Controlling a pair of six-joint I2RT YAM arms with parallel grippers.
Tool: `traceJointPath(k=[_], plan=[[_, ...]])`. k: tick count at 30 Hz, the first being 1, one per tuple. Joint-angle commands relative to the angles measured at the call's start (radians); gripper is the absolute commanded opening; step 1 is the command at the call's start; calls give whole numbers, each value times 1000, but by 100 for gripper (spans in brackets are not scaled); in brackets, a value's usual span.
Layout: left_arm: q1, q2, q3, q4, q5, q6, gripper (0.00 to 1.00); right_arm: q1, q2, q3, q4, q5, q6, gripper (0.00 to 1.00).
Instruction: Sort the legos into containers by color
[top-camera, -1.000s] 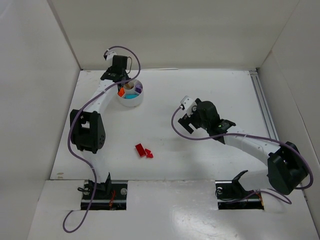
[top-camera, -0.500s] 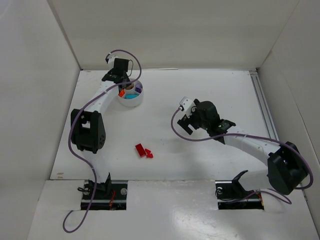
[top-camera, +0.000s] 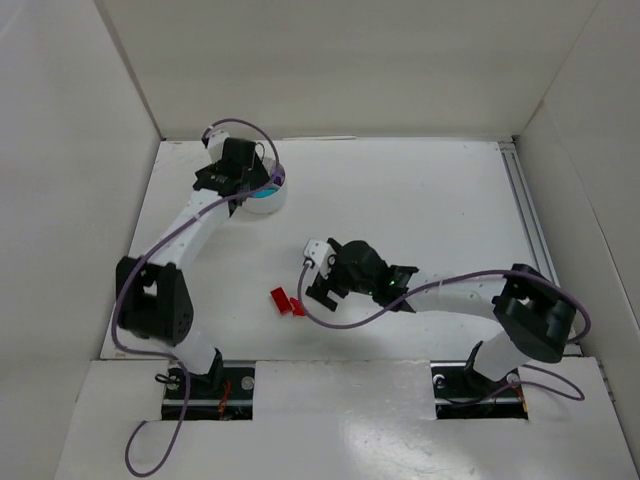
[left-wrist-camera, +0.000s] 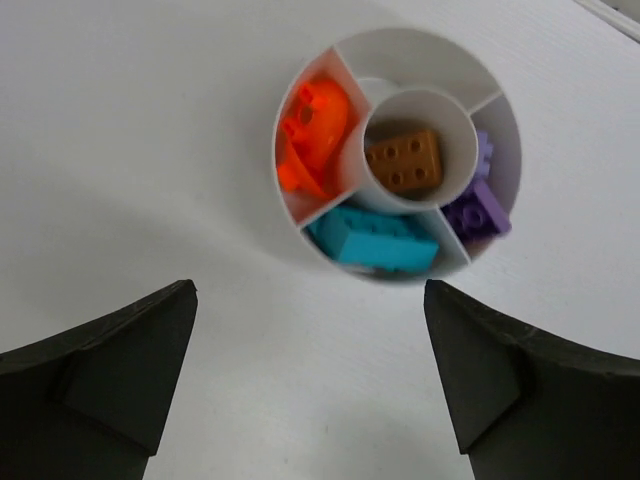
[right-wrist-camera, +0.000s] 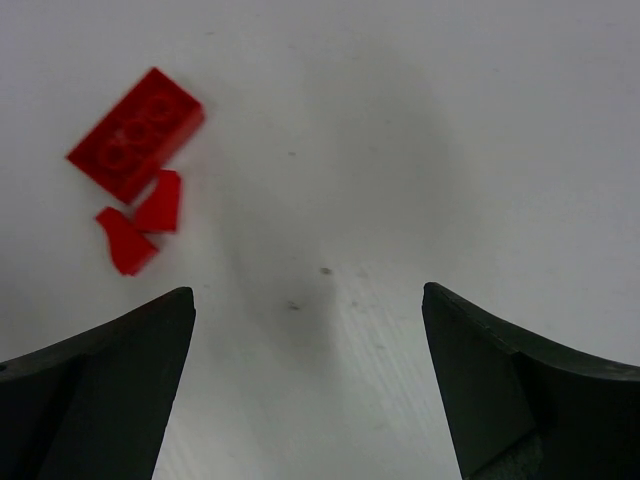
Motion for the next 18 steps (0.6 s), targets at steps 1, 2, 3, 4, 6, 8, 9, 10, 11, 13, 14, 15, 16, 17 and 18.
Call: traceJointPath(k=[1,2,3,4,6,8,9,10,11,13,14,15,16,17,18], plan=[[-86,-212,-149,-28,-76,-116,96,82,69,51,127,48,117,100],[-97,-251,-191,-28,-76,-140,98,115,85,51,162,71,137,100],[-107,-330,-230,-42,-89,-170,100,128,118,62,172,91,185,100],[-121,-370,-311,-42,-100,-214,100,140,133,62,188,114,198,100],[-158,-449,-387,-42,-114,-246,100,162,170,71,228,132,238,100],[-178,-564,-479,-66,-105,-300,100,188,193,85,228,143,247,98],[-178,-600,-508,-66,-105,-311,100,209,204,100,228,143,247,98],[-178,-674,-537,-57,-93,-311,100,218,225,116,228,143,258,97],[-178,-708,-586,-48,-84,-311,100,228,236,116,228,143,258,97],[-178,-768,-622,-48,-73,-335,100,249,265,129,228,155,285,97],[-178,-818,-649,-48,-73,-335,100,263,274,142,228,166,296,97],[-178,-840,-659,-37,-62,-335,100,263,274,152,228,193,305,97],[-187,-858,-668,-37,-62,-335,100,275,291,152,228,203,305,97],[-187,-886,-668,-37,-62,-345,100,275,309,163,228,203,315,97],[-187,-897,-677,-37,-62,-345,100,275,323,178,228,218,315,97]])
